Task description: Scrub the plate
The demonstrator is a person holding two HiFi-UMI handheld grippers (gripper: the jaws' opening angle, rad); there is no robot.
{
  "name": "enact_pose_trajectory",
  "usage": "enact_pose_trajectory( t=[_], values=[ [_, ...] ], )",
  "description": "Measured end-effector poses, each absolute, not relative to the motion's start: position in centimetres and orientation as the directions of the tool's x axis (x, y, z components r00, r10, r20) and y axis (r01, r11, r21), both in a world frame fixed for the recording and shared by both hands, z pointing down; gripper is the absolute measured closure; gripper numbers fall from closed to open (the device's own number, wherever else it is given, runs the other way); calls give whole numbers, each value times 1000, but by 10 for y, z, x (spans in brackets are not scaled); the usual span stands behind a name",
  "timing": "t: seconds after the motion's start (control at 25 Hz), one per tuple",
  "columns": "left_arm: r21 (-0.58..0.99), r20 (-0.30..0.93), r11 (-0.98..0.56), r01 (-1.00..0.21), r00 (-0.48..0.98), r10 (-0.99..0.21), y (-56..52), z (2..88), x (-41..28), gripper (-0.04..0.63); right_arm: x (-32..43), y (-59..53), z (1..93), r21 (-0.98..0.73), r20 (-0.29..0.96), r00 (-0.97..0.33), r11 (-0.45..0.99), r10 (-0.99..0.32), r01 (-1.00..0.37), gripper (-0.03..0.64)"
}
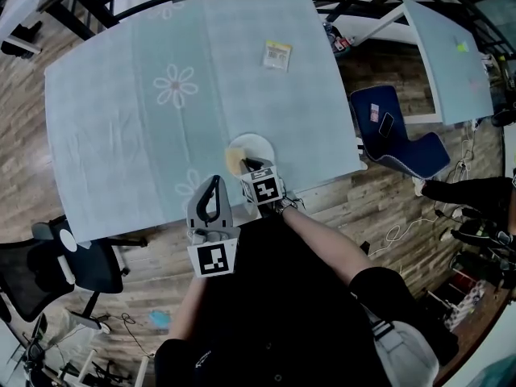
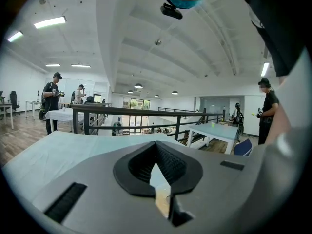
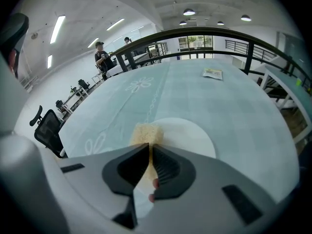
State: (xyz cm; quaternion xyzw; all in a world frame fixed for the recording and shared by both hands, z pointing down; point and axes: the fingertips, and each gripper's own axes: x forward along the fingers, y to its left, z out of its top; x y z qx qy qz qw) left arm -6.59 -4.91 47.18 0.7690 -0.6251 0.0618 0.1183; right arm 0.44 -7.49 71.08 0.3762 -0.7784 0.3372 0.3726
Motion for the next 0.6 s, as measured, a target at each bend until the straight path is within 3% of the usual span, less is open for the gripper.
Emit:
enact_pose_trajectory(
  t=[0.6],
  values=[
    [108,242,-217,-970,237,-941,-55,473,-60,583,33,-87,718,-204,851,-369,414,-373,-887,588]
  ],
)
